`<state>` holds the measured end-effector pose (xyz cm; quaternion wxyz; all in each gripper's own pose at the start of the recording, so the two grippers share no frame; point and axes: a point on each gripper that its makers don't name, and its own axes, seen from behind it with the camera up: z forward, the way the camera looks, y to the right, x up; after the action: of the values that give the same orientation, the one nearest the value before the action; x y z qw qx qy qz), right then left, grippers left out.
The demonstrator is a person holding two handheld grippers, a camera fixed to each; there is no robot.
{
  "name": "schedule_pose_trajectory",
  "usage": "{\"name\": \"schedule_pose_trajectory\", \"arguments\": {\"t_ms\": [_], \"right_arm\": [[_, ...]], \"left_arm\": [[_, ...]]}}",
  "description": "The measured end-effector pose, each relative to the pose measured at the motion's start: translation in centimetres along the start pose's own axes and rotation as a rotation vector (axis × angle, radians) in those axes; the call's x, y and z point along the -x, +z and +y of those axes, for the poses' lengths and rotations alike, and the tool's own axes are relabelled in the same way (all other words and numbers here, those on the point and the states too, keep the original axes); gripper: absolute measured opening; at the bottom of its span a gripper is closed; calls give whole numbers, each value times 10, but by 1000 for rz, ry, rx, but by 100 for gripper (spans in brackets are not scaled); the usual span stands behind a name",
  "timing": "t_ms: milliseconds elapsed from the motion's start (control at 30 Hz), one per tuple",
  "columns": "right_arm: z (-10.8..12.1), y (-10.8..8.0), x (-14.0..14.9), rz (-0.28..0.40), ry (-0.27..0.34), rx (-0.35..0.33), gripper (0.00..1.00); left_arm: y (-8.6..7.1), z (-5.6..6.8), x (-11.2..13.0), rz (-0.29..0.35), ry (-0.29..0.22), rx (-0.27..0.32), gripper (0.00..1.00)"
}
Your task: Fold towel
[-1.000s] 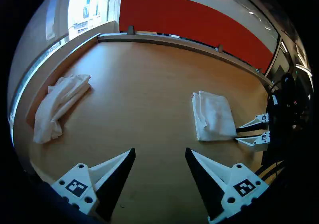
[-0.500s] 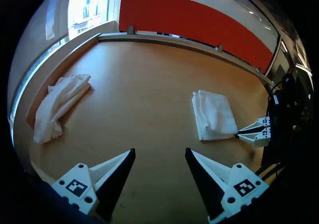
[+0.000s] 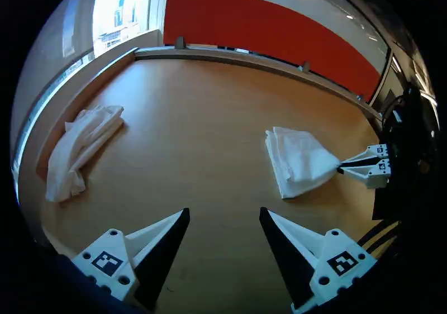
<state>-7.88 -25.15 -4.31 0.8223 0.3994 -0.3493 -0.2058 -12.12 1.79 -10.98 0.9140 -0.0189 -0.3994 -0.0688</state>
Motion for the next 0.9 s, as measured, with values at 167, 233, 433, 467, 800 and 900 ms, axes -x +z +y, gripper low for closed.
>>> {"name": "schedule_pose_trajectory", "arguments": {"t_ms": [167,233,433,467,800,900], "right_arm": [[12,-16,-35,56,-28,22,2],[16,-23,-48,78,-39,32,2],[27,-46,-86,134,-78,63,2],[29,-50,-92,141,-85,70,2],[42,-77,-115,181,-105,112,2],[47,-83,-114,184,-100,127,2]], "left_arm": [[-1,5,-8,16,7,9,92],[-2,7,-12,23,9,13,92],[-4,12,-22,42,9,24,93],[-5,12,-23,45,9,25,93],[-8,18,-30,60,14,39,93],[-10,20,-31,64,18,43,93]]}}
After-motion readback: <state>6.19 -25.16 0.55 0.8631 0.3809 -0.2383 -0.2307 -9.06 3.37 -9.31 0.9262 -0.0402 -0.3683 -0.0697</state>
